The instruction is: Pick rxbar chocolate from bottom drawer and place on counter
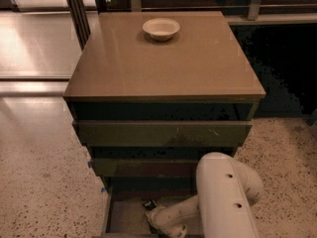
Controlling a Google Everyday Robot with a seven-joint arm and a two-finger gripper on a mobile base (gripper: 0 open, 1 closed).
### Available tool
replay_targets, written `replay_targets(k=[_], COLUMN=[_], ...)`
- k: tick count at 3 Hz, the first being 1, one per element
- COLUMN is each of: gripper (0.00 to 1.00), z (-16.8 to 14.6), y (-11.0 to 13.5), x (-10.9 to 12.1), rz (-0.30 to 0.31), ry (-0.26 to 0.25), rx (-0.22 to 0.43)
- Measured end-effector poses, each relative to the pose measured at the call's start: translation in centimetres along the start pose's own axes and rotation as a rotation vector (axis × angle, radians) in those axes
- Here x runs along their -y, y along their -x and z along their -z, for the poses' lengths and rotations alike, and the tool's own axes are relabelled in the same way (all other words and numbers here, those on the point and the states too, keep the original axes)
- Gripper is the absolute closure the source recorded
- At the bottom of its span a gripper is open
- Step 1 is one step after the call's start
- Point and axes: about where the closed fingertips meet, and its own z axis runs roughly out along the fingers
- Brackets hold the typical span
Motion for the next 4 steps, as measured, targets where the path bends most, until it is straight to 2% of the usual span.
replay_targets(k=[1, 2, 3, 4], gripper=[1.0, 1.0, 1.0, 1.0], z=[3.4, 8.4, 13.5, 13.5], y=[-0.3, -1.5, -3.1, -3.1], x=[-0.6, -0.4, 0.4, 0.4], rz=[0.062, 0.12, 0.149, 0.149], ry=[0.045, 0.062, 0.045, 0.045], rx=[0.009, 0.052, 0.082, 0.082])
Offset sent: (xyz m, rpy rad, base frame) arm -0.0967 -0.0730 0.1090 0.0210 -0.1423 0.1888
